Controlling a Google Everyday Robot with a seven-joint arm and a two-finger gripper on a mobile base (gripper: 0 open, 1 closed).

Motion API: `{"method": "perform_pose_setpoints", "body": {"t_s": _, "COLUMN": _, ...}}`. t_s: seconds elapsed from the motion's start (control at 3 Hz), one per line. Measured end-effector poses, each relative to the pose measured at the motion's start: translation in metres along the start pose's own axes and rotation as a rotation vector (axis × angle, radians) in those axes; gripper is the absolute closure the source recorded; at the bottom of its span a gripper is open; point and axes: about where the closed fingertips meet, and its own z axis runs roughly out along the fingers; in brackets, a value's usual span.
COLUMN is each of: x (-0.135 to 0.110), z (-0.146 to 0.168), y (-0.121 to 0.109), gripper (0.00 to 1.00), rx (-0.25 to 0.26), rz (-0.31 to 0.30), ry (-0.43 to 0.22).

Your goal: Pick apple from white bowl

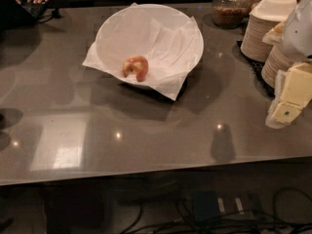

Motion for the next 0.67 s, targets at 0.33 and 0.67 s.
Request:
{"method": "perform_pose_setpoints", "body": {"t_s": 0.33, "x": 0.000, "z": 0.000, "y": 0.000, "gripper": 0.00, "rx": 0.000, "rz": 0.000, "ry": -0.001}}
{"method": "perform_pose_setpoints", "body": {"t_s": 0.67, "x": -0.016, "z": 0.006, "y": -0.009, "gripper": 0.00, "rx": 0.015, "rz": -0.004, "ry": -0.062}}
